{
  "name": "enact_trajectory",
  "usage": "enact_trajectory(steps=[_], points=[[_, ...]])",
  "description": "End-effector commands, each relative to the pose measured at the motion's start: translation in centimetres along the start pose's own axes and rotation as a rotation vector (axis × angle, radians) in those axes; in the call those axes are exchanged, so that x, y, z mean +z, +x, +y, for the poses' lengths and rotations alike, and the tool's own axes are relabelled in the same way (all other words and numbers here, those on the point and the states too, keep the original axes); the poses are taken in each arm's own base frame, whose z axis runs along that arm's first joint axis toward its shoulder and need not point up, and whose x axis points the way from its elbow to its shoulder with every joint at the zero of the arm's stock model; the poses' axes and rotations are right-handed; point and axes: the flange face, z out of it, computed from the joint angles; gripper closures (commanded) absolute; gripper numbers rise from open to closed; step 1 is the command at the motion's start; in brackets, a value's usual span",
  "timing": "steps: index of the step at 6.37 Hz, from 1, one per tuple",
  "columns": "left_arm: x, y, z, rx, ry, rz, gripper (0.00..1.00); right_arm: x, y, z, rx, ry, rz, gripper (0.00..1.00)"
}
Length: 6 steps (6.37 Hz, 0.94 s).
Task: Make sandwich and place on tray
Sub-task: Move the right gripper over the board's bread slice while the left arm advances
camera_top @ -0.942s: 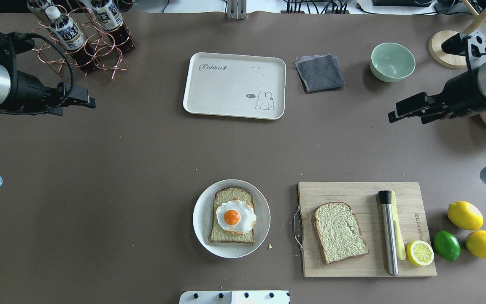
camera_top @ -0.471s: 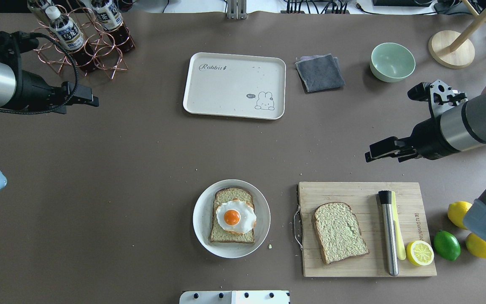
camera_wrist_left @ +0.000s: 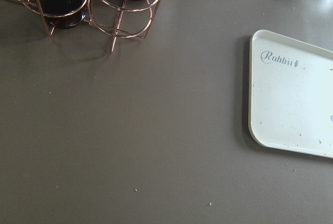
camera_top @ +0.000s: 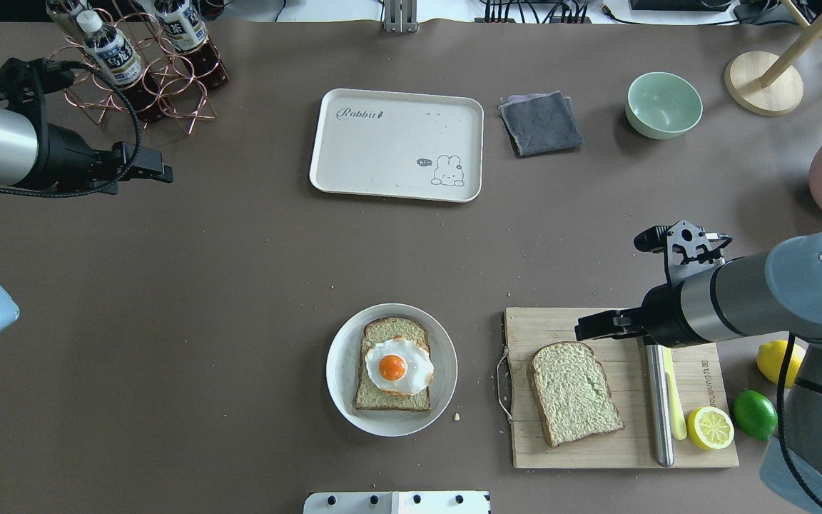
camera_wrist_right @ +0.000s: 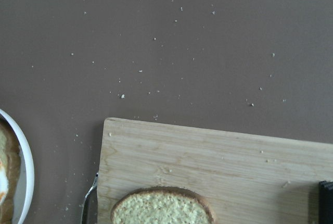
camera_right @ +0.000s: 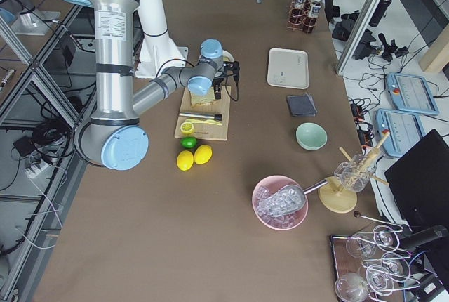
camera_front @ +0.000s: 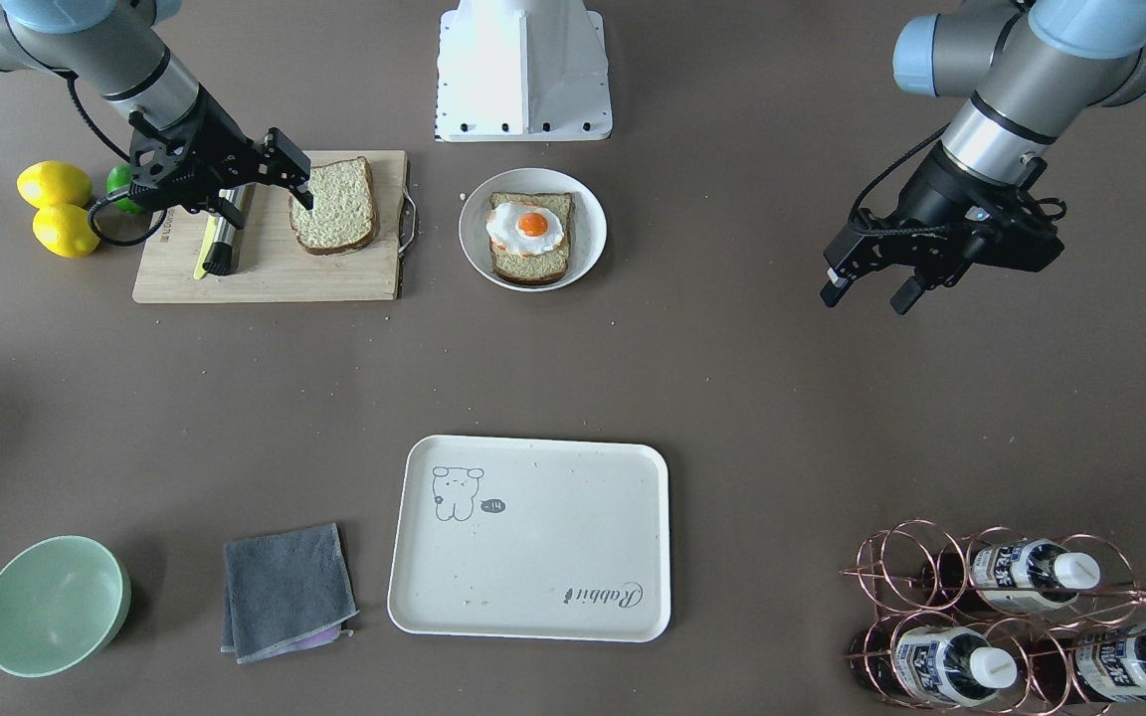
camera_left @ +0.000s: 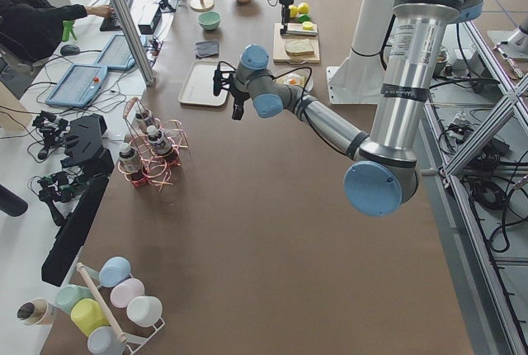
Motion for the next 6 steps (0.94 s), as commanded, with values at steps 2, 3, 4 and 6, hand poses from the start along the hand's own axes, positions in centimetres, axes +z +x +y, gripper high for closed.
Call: enact_trajectory(steps=[2, 3, 4, 6], points=[[0.3, 0.0, 0.0, 0.0, -0.003, -0.003, 0.03, 3.7, -0.6, 3.1, -0.024, 0.005, 0.046, 0.03], [0.5, 0.2, 0.0, 0.002, -0.005, -0.002, 0.03, 4.2, -0.1, 3.1, -0.022, 0.003, 0.06, 0.03], [0.9, 0.2, -0.1, 0.0, -0.008, -0.005, 0.03, 4.9, 0.3, 3.2, -0.022, 0.009, 0.076, 0.12], [0.9, 0.6, -0.3, 0.005, -0.006, 0.0, 0.03, 6.0, 0.7, 3.6, -0.031, 0.002, 0.068, 0.21]])
